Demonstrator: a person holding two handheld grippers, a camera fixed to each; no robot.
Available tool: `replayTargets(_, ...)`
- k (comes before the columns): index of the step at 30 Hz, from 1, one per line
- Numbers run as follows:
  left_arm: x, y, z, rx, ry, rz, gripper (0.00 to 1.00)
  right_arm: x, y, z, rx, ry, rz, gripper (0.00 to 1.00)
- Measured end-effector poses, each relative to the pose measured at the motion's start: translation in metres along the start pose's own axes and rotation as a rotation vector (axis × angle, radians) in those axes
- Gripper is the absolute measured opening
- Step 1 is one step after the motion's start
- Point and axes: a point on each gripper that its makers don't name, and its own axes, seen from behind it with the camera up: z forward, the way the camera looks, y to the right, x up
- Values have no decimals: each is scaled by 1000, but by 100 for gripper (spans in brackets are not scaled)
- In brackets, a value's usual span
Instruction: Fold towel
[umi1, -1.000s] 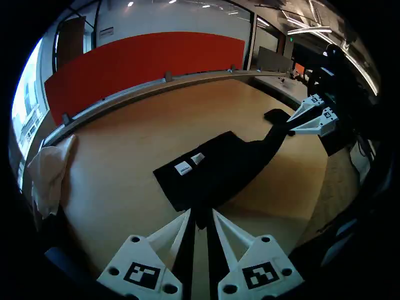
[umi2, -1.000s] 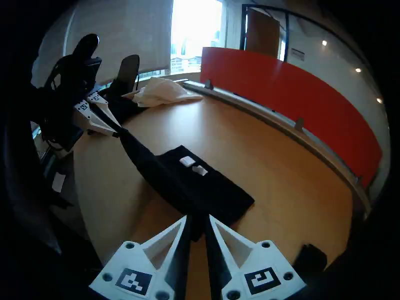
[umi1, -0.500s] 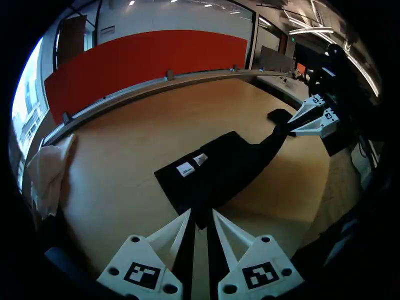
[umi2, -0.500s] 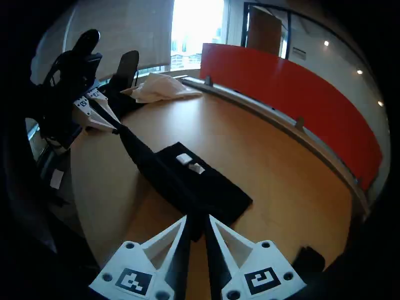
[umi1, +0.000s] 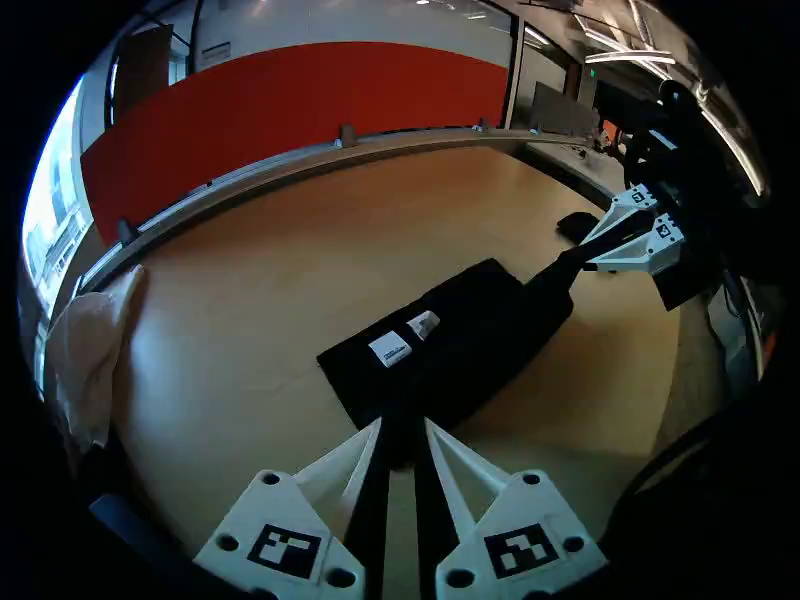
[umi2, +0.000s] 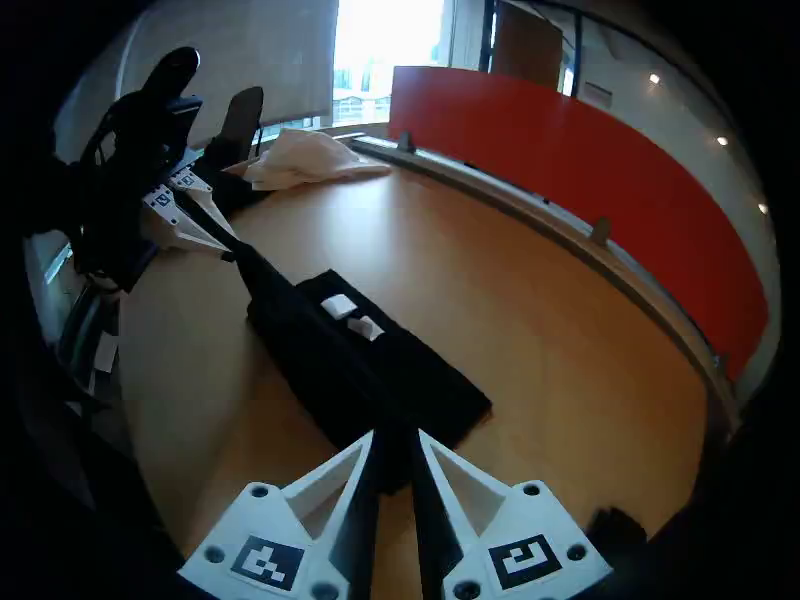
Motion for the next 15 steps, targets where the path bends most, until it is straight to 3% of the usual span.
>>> replayTargets(15, -7, -11, 32, 4, -38, 4, 14, -10, 16, 27, 8, -43, 3, 17)
